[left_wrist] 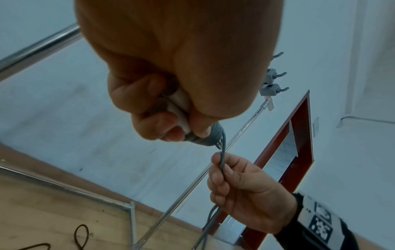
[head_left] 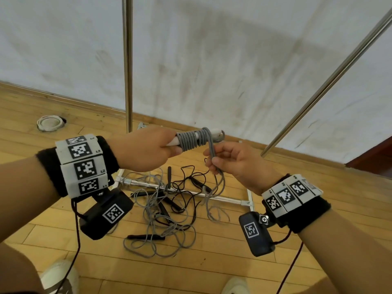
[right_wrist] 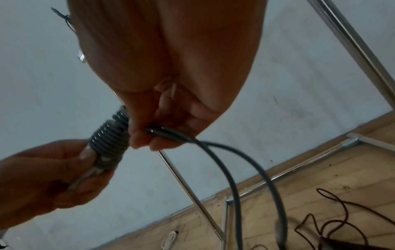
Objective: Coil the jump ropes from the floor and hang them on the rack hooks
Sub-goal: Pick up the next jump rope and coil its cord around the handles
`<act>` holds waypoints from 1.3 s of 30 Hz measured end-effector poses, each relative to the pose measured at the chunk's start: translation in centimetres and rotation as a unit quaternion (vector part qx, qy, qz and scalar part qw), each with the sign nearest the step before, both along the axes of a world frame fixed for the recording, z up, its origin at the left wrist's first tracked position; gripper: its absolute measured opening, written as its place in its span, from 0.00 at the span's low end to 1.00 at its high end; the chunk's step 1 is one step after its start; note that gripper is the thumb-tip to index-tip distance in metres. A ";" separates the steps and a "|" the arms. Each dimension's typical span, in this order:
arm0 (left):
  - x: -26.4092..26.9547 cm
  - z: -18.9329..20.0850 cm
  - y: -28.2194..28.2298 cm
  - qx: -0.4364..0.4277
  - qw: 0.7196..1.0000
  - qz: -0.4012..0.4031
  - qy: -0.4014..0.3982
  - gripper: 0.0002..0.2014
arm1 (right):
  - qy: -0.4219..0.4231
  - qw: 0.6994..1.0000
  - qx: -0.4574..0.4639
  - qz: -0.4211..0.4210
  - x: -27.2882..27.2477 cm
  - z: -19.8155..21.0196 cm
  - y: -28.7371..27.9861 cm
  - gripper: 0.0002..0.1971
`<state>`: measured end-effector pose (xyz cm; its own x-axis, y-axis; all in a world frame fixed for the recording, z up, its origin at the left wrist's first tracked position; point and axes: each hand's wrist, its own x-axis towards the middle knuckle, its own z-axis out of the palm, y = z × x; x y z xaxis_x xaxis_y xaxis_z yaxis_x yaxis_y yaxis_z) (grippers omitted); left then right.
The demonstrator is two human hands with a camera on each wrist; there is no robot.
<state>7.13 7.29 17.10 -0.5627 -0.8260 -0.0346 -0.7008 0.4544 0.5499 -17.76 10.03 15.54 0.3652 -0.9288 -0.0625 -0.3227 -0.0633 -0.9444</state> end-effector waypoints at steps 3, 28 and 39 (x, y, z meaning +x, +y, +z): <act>0.2 0.7 0.5 0.020 0.997 -0.016 0.066 0.11 | -0.018 0.999 -0.013 -0.028 0.3 -0.8 0.5 0.08; -0.2 -1.3 2.3 0.073 0.976 -0.130 -0.161 0.11 | 0.286 0.950 -0.122 -0.010 -0.5 -0.7 -1.2 0.15; -0.3 -0.6 0.0 -0.012 0.998 -0.006 -0.067 0.11 | -0.063 0.993 0.040 -0.091 1.2 1.5 -0.5 0.11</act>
<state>6.85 7.25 16.51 -0.5640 -0.8208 -0.0900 -0.7617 0.4751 0.4405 -16.54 9.52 17.03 0.2015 -0.9740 -0.1034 -0.2010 0.0622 -0.9776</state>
